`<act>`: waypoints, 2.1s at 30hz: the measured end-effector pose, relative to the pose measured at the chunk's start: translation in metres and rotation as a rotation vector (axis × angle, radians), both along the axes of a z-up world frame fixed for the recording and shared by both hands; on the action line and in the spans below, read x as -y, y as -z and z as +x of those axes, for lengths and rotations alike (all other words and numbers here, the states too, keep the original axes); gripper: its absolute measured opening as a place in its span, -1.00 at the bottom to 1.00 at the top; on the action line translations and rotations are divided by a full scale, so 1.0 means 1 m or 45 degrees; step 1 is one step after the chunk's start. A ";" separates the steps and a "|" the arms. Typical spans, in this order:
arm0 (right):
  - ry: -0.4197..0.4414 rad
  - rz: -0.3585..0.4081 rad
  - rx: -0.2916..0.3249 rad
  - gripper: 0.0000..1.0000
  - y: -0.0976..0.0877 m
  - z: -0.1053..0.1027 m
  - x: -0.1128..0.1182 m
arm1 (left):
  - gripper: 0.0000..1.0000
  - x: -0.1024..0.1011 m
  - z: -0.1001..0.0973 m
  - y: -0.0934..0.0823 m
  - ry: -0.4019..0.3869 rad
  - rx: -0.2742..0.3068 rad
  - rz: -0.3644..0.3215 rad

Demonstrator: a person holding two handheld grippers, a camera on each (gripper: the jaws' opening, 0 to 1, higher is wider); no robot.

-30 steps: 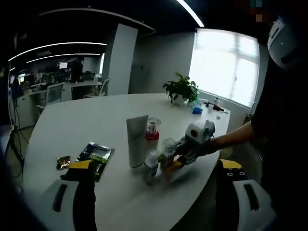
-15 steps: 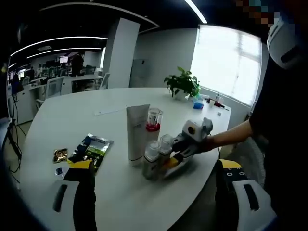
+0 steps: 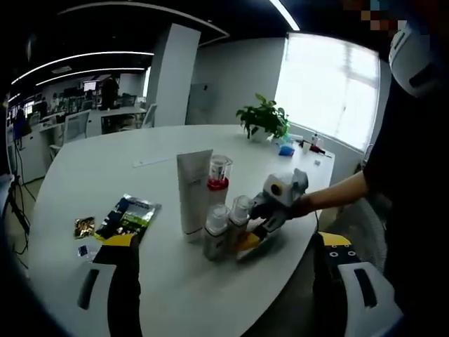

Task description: Arrange the skincare products in the storage area until every visible bottle or jar stands upright without overlapping.

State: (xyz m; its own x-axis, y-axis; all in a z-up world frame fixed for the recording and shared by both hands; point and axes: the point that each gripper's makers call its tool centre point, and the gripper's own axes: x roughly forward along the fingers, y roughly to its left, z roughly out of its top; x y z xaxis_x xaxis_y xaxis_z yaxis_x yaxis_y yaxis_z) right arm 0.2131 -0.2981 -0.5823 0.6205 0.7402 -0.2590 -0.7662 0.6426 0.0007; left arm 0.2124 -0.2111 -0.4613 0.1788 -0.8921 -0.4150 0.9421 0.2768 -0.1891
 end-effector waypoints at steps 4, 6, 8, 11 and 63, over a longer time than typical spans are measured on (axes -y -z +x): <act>0.018 -0.059 -0.020 -0.56 0.004 -0.002 0.008 | 0.93 0.000 -0.003 -0.001 -0.001 -0.006 0.007; 0.025 -0.084 -0.039 -0.57 0.006 -0.006 0.011 | 0.93 0.000 -0.003 -0.003 -0.002 -0.005 0.004; 0.049 -0.095 -0.052 -0.58 0.006 -0.010 0.016 | 0.93 -0.002 -0.001 -0.006 -0.006 -0.005 -0.004; 0.103 -0.111 -0.082 -0.59 0.009 -0.015 0.024 | 0.92 -0.001 0.000 -0.008 -0.009 -0.005 -0.011; 0.006 -0.226 -0.109 -0.75 0.016 0.009 0.008 | 0.89 -0.018 0.007 0.000 -0.035 -0.053 0.007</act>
